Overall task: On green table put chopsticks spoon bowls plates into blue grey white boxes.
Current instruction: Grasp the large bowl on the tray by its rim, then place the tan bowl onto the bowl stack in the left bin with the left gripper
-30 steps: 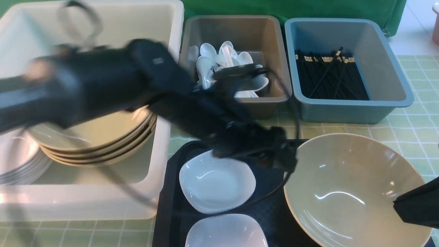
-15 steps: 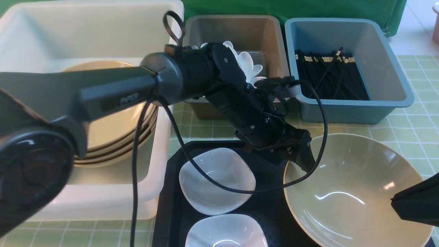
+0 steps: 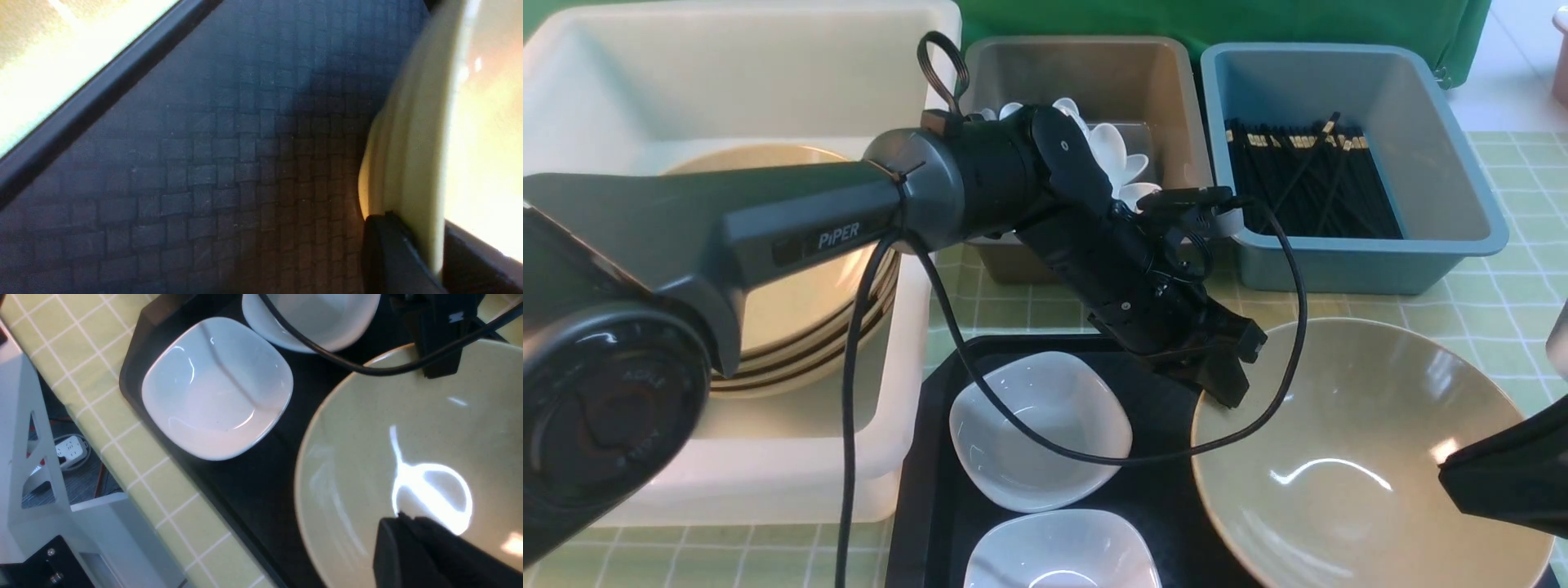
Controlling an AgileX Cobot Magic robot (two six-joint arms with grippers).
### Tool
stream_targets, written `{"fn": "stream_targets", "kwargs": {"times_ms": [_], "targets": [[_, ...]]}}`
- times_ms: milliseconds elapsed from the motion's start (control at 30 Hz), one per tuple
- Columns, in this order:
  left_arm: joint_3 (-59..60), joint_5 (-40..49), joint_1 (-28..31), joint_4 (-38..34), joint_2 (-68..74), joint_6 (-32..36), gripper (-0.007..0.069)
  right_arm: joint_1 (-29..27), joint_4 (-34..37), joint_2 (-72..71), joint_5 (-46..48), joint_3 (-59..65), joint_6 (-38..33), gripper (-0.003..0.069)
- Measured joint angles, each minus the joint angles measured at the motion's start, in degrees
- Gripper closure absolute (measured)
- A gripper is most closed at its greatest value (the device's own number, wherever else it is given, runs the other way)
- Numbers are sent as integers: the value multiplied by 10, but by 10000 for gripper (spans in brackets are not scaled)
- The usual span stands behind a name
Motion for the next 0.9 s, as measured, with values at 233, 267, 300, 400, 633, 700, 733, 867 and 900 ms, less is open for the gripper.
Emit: {"fn": "stream_targets", "kwargs": {"times_ms": [233, 267, 300, 400, 633, 700, 733, 867, 900], "targets": [[0, 10, 3, 8, -23, 1, 609, 0, 0, 0, -4, 0, 0, 613], [0, 10, 4, 9, -25, 1, 609, 0, 0, 0, -4, 0, 0, 613], [0, 11, 10, 13, -41, 3, 608, 0, 0, 0, -4, 0, 0, 612], [0, 14, 33, 26, -74, 5, 607, 0, 0, 0, -9, 0, 1, 612], [0, 28, 120, 1, -154, 8, 607, 0, 1, 0, -38, 0, 1, 612], [0, 41, 165, -12, -184, 11, 607, 0, 7, 0, -49, 0, 1, 612], [0, 46, 176, -15, -193, 11, 607, 0, 11, 0, -54, 0, 1, 612], [0, 63, 249, -22, -229, 11, 607, 0, 35, 0, -67, 0, -25, 612], [0, 67, 272, -23, -237, 12, 607, 0, 43, 0, -70, 0, -39, 612]]}}
